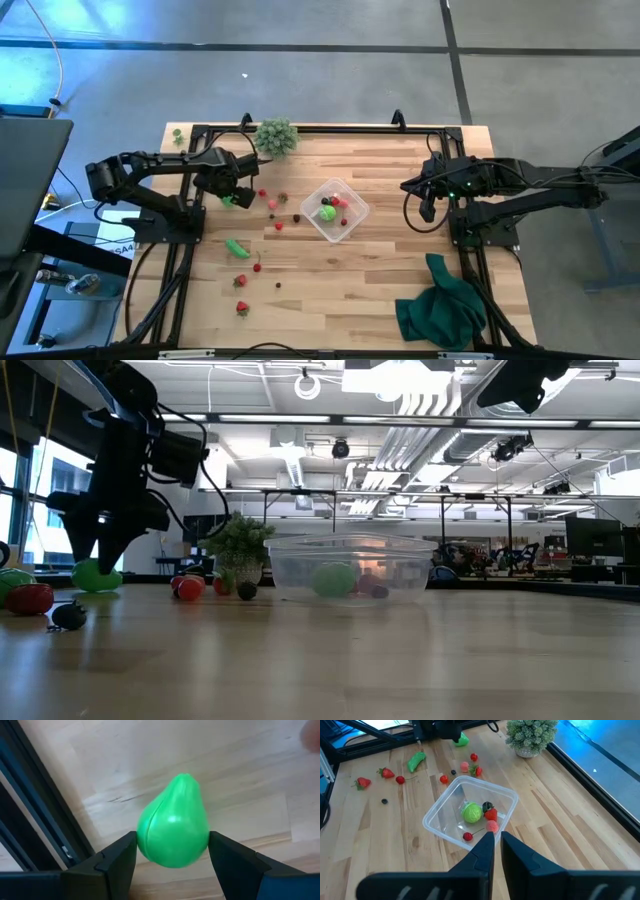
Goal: Pick and placing Produce into tupperware
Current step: Put the green pear into the transparent bin
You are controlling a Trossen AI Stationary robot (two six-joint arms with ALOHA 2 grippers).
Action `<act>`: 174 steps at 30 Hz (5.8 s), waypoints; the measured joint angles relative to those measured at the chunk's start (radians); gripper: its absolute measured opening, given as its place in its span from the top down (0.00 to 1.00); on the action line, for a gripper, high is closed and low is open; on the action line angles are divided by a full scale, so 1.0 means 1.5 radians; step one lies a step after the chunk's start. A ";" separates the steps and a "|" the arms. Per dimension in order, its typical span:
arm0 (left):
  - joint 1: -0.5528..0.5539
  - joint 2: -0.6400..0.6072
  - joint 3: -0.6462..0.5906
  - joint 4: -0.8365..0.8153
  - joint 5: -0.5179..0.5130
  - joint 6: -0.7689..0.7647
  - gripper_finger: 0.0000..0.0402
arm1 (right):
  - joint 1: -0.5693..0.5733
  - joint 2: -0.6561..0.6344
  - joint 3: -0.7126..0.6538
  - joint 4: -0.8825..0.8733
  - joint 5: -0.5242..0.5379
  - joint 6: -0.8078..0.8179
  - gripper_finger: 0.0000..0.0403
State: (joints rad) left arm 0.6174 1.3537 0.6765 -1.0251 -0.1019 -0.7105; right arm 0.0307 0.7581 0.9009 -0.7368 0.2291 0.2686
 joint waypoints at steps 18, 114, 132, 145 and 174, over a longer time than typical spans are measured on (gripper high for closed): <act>-0.002 0.001 -0.001 0.036 -0.012 -0.007 0.43 | 0.000 0.000 0.000 0.000 0.000 0.000 0.94; -0.002 0.002 -0.060 0.167 -0.016 0.420 0.41 | 0.000 0.000 0.000 0.000 0.000 0.000 0.94; -0.002 0.002 -0.057 0.220 0.111 0.528 0.41 | 0.000 0.000 0.000 0.000 0.000 0.000 0.94; -0.002 -0.065 0.026 0.223 0.198 0.554 0.41 | 0.000 0.000 0.000 0.000 0.000 0.000 0.94; -0.195 0.138 0.374 0.447 0.278 0.605 0.46 | 0.000 0.000 0.000 0.000 0.000 0.000 0.94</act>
State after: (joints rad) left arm 0.3244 1.5613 1.2378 -0.3553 0.3145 0.1976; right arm 0.0305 0.7582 0.9005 -0.7368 0.2291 0.2687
